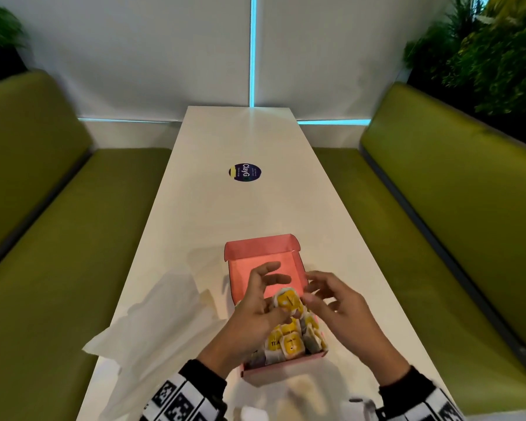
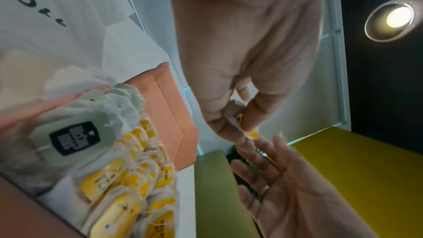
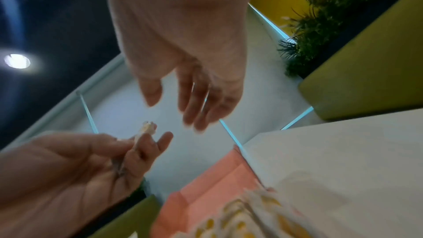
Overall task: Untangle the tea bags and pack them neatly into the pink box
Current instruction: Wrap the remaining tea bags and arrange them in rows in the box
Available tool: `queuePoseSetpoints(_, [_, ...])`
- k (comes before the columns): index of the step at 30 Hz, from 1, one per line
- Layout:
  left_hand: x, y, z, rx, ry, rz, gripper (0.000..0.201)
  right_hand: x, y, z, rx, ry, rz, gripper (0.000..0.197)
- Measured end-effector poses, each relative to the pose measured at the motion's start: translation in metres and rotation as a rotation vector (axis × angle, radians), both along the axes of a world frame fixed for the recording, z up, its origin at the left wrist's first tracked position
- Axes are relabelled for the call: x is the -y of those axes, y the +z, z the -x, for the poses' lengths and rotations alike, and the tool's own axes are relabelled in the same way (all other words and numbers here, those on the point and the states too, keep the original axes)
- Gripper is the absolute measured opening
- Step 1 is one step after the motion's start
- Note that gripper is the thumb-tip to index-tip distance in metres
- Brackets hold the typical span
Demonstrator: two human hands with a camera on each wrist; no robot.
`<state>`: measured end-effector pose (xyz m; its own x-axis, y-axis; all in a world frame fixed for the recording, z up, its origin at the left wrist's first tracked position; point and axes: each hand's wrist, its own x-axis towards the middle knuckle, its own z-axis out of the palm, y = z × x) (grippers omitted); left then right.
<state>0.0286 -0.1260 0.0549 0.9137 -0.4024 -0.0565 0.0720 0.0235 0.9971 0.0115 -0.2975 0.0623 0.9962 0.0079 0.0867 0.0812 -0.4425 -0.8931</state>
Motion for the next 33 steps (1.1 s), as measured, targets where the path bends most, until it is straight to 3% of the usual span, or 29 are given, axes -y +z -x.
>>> queuePoseSetpoints(2, [0.000,0.003,0.003,0.027,-0.021,0.016,0.058,-0.006,0.007,-0.001,-0.082,0.112,0.012,0.016])
queuePoseSetpoints(5, [0.000,0.005,0.005,-0.008,-0.023,0.058,0.054,-0.011,0.010,-0.002,-0.042,0.064,0.043,0.003])
queuePoseSetpoints(10, [-0.004,0.006,0.006,-0.236,0.073,0.184,0.022,-0.005,0.026,-0.004,-0.083,0.023,0.087,0.014])
queuePoseSetpoints(14, [-0.007,0.004,0.005,-0.291,0.086,0.230,0.022,-0.002,0.036,-0.005,-0.131,0.058,0.255,0.024])
queuePoseSetpoints(19, [-0.008,0.003,0.008,-0.318,0.009,0.300,0.025,-0.002,0.045,-0.004,-0.194,0.087,0.230,0.029])
queuePoseSetpoints(23, [-0.009,0.000,0.010,-0.227,-0.030,0.180,0.030,0.002,0.048,-0.004,-0.255,0.134,0.244,0.029])
queuePoseSetpoints(28, [-0.013,0.000,0.012,-0.260,-0.085,0.188,0.038,0.006,0.056,-0.004,-0.338,0.262,0.292,0.029])
queuePoseSetpoints(33, [-0.011,0.001,0.013,-0.238,-0.075,0.154,0.034,-0.001,0.048,-0.001,-0.285,0.193,0.139,0.014])
